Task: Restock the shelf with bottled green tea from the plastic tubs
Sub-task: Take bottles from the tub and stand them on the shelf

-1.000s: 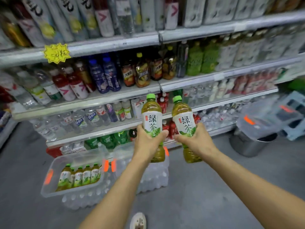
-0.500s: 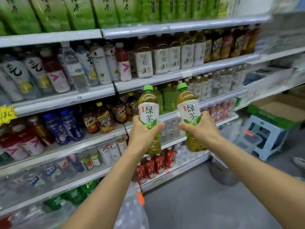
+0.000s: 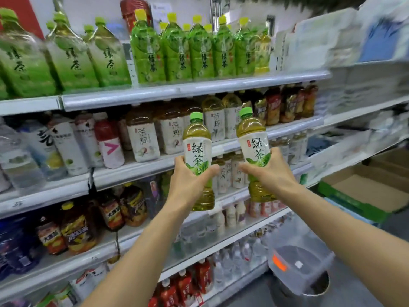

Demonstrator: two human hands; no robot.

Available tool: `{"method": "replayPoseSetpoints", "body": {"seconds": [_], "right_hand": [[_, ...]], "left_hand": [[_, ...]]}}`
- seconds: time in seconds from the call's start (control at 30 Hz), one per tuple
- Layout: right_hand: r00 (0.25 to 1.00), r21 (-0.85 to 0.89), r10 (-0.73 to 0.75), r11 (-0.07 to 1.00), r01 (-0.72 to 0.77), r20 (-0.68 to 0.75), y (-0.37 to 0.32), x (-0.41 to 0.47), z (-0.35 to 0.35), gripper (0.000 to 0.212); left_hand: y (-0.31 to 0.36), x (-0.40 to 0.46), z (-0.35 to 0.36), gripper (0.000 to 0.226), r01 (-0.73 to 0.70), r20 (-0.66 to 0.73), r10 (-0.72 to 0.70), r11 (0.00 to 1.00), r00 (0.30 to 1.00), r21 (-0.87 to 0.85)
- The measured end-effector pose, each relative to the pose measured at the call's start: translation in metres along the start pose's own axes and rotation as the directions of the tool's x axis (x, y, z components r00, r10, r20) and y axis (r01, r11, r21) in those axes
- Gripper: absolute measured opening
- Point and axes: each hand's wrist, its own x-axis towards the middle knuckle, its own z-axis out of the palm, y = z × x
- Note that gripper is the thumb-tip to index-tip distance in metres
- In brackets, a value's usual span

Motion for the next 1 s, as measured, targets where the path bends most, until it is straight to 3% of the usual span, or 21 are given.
{"method": "replayPoseSetpoints", "body": {"seconds": [0.47,0.7,1.0], "right_hand": [[0.981,0.018,-0.174,0.985,0.173,0.081,0.065,0.209,-0.182,0.063],[0.967,0.063,-0.25,0.967,0.246,0.055,0.072,0.307,-0.228,0.065],[0.963,0.165,-0.255,0.957,0.238,0.093,0.064,0.439,-0.246,0.079]], "left_hand": [[0.082,0.097,0.236,0.064,-0.025,-0.153,0.013,0.996,0.988,-0.081],[0.128,0.158,0.299,0.065,-0.104,-0.204,0.096,0.994,0.974,-0.032],[0.158,0.257,0.35,0.056,-0.199,-0.199,0.185,0.978,0.963,-0.057]]}}
